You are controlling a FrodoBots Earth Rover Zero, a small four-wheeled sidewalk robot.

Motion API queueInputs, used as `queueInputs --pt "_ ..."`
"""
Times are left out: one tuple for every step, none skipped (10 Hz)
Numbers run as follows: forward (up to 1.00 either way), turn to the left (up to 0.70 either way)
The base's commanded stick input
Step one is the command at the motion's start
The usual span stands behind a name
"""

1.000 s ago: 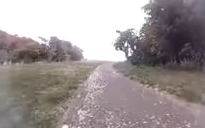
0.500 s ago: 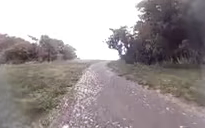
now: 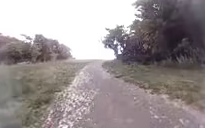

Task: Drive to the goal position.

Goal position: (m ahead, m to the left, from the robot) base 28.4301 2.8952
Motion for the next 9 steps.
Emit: queueInputs --pt "0.85 0.0" --pt "0.85 0.0" --pt "0.85 0.0" --pt "0.85 0.0" --pt "0.85 0.08" --pt "0.85 0.16" --pt "0.85 0.12" --pt "0.85 0.06" --pt "0.85 0.0"
